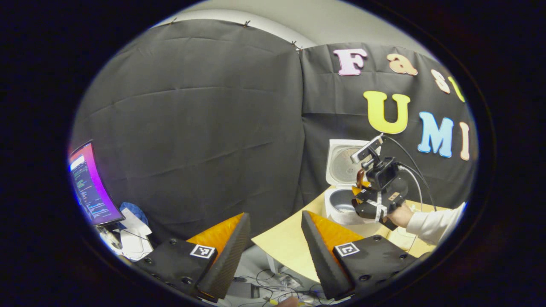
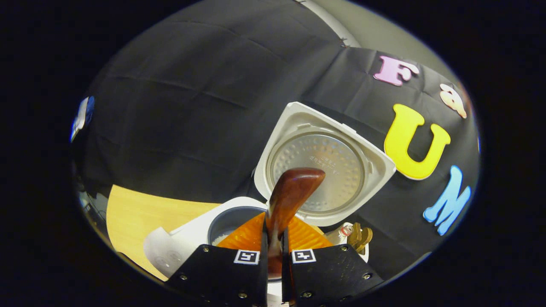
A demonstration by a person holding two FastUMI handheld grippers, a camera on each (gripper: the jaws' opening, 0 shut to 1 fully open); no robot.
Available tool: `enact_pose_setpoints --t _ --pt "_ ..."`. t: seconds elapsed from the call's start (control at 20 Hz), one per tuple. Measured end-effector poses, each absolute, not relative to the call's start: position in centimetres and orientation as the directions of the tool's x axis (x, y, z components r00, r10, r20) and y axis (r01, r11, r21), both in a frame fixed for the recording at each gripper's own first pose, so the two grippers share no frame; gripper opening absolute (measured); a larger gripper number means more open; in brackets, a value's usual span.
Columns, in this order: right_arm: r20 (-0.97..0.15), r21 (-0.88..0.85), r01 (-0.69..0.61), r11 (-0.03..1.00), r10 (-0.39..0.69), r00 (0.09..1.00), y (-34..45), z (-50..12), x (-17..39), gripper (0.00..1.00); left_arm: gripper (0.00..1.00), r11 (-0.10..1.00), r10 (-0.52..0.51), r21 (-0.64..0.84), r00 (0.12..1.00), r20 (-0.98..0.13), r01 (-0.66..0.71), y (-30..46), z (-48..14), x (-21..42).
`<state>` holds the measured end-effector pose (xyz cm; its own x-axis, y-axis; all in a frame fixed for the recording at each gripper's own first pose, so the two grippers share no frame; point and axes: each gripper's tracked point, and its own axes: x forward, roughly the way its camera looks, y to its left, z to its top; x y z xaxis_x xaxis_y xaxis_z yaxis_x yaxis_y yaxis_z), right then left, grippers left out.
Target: Close the left gripper, press the button to open the rice cooker; take a wooden spoon from the chopstick holder with the right hand, scoop a spoonful of rice and pour it into the rice cooker, then put the wooden spoon back into the chopstick holder.
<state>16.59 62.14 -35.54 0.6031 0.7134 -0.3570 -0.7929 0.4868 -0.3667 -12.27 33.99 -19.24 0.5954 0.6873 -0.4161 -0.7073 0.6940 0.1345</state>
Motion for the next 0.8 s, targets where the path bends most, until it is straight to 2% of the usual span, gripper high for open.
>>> enact_pose_setpoints --t 0.15,0.25,0.55,0.8 --pt "-0.377 -0.236 -0.798 0.555 0.704 0.601 61.0 -34.2 17.3 0.13 0.84 0.696 0.686 0.127 0.602 -0.407 -0.707 34.0 -18.9 -12.2" --pt "-0.379 -0.174 -0.775 0.607 0.685 0.622 59.5 -32.9 18.5 0.13 0.89 0.702 0.683 0.126 0.612 -0.399 -0.701 33.6 -18.4 -12.7" --pt "-0.406 0.091 -0.691 0.718 0.66 0.632 53.8 -29.5 19.7 0.13 0.89 0.732 0.654 0.084 0.663 -0.364 -0.676 33.5 -18.4 -11.3" --pt "-0.421 0.257 -0.577 0.775 0.627 0.655 47.8 -27.1 19.4 0.13 0.89 0.79 0.585 0.038 0.736 -0.34 -0.611 31.9 -18.0 -11.0"
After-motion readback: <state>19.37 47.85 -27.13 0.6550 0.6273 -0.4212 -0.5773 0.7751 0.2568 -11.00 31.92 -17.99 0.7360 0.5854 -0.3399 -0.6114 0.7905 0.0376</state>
